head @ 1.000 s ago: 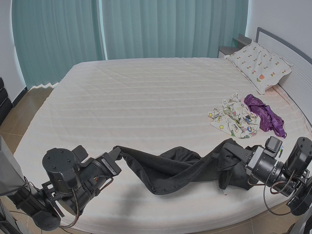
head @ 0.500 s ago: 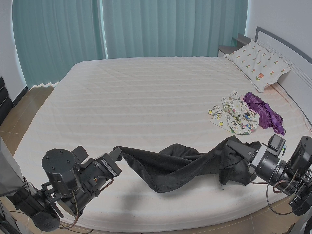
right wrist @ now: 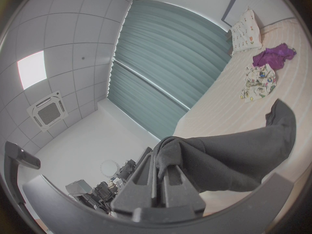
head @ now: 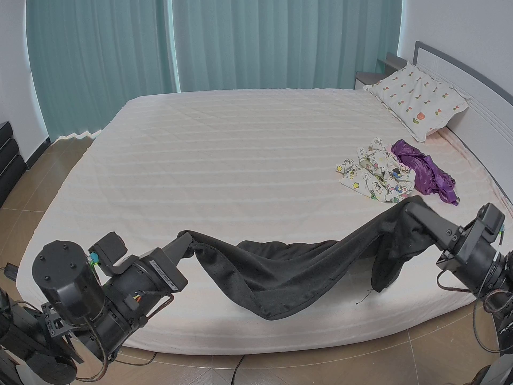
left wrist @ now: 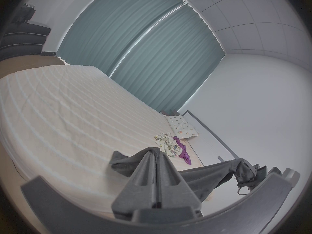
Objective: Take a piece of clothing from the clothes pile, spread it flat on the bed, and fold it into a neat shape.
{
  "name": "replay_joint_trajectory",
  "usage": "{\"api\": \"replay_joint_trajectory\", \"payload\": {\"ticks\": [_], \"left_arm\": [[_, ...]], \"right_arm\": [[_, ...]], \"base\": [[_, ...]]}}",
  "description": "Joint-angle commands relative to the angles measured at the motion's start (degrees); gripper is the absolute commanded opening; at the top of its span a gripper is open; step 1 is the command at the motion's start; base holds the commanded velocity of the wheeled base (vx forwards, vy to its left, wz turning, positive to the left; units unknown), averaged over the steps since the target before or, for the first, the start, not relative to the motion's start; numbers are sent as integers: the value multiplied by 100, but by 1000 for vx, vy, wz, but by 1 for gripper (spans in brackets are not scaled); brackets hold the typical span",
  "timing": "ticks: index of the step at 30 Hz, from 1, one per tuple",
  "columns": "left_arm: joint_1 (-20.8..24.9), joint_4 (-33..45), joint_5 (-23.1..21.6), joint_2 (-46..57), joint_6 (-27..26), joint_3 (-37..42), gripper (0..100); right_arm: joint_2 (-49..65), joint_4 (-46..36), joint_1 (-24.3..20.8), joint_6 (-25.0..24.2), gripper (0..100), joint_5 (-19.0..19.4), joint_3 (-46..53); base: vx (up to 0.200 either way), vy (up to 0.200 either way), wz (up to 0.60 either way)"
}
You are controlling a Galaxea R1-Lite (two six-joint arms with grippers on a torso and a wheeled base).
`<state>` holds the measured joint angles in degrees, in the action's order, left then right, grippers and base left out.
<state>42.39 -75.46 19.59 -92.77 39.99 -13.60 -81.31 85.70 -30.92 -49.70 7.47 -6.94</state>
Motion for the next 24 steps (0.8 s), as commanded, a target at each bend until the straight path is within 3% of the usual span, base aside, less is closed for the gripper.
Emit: {"api": "replay_joint_trajectory", "payload": {"ticks": [1, 3, 4, 5, 6, 7, 10, 15, 24], "left_arm": [[42, 374, 27, 1024, -228, -116, 0], [-2, 629, 27, 1261, -351, -230, 0], [-2, 629, 27, 1261, -351, -230, 0], [-37, 989, 36, 1543, -474, -450, 0], [-37, 989, 36, 1543, -474, -450, 0], [-73, 1271, 36, 1710, -500, -643, 0], [-125, 2000, 80, 1956, -509, -1074, 0], [-161, 2255, 493, 1973, -518, -1364, 0], [-389, 2246, 511, 1727, -509, -1391, 0]], "right_arm": [[1504, -1082, 15, 39, 0, 17, -686], [1952, -1864, 15, 39, 0, 53, -1143], [1952, -1864, 15, 39, 0, 53, -1143], [2260, -2813, 24, 31, 0, 114, -1750], [2260, -2813, 24, 31, 0, 114, -1750], [2322, -3420, 86, 31, 0, 123, -2216], [2049, -4149, 648, -48, 0, 184, -3253], [1267, -4237, 1299, -286, 0, 439, -4483], [-148, -4175, 1641, -286, 0, 571, -4826]], "base": [[0, 0, 0], [0, 0, 0], [0, 0, 0], [0, 0, 0], [0, 0, 0], [0, 0, 0], [0, 0, 0], [0, 0, 0], [0, 0, 0]]}}
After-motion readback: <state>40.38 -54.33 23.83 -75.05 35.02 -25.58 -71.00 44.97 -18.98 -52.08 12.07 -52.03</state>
